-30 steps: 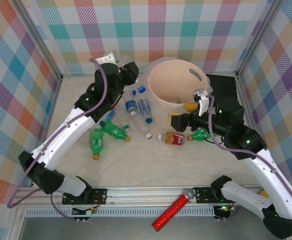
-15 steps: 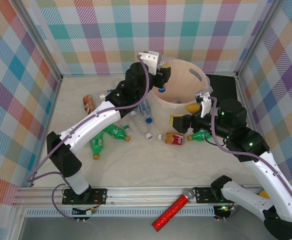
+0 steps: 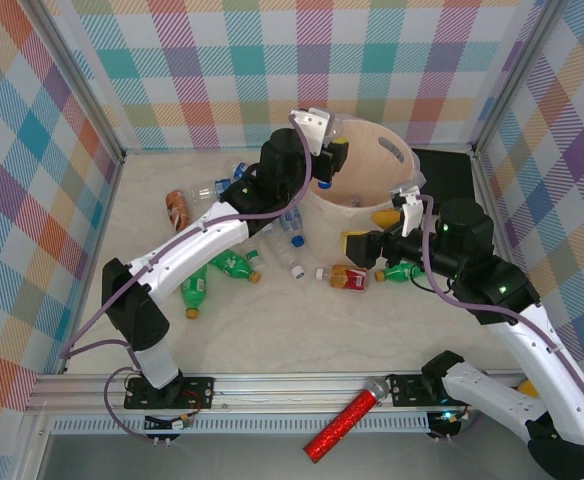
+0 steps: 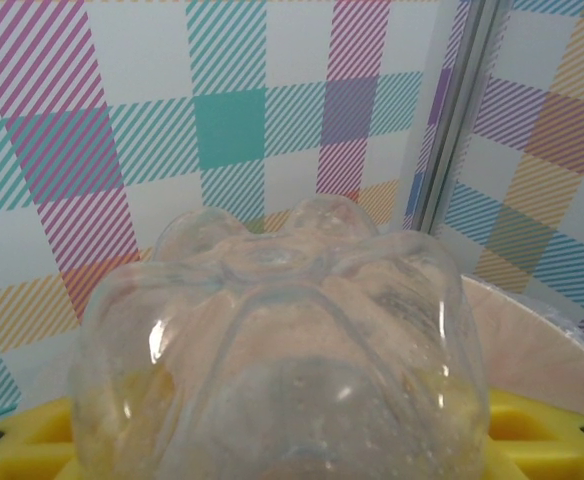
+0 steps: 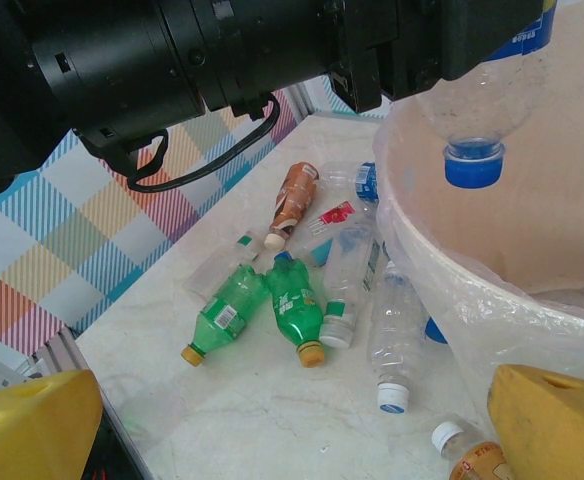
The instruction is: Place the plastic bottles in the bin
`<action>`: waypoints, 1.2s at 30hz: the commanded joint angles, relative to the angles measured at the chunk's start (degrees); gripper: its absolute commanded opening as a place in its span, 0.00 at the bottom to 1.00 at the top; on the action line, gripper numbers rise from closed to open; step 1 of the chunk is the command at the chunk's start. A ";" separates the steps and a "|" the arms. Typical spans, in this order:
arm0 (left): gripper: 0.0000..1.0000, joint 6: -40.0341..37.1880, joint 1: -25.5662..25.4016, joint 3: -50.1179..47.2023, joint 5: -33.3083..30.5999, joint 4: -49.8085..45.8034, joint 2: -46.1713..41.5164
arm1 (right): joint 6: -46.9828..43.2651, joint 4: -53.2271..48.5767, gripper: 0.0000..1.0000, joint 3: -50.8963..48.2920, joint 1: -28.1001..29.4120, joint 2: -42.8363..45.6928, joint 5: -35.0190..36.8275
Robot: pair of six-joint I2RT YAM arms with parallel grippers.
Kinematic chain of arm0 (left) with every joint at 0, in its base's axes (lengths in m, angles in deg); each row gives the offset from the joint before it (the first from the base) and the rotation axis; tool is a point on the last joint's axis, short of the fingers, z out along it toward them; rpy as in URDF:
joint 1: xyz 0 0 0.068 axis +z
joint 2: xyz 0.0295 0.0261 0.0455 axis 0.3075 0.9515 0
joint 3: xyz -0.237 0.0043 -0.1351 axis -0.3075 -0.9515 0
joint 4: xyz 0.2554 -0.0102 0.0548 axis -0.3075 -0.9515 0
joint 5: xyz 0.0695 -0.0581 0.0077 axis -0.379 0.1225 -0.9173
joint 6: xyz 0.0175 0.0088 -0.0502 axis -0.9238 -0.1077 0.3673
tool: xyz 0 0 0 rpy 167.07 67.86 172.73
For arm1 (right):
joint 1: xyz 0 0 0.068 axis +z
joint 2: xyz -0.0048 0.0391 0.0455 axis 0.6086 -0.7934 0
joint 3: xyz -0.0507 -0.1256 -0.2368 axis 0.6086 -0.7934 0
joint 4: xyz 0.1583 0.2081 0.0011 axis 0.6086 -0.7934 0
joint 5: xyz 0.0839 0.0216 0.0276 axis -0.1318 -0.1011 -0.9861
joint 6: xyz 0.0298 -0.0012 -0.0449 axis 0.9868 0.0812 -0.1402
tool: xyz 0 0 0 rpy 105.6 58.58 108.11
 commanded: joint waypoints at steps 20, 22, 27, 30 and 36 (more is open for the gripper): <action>1.00 9.60 -0.39 -14.02 -7.06 -2.13 -15.57 | -0.29 1.34 0.99 0.16 0.40 -0.14 -0.96; 1.00 11.76 -0.40 -17.28 -8.87 -3.65 -18.20 | -0.16 1.49 0.99 0.55 0.42 -0.71 -1.80; 0.99 16.39 -0.30 -26.12 -14.09 -7.61 -25.60 | 1.21 0.99 0.99 2.83 0.45 -4.01 -4.26; 0.99 20.23 -0.08 -31.11 -17.34 -10.87 -30.04 | 3.12 2.37 0.99 3.32 0.40 -5.33 -6.10; 1.00 29.79 1.23 -38.45 -21.46 -23.58 -37.20 | 5.29 4.42 0.99 4.55 0.84 -8.57 -8.12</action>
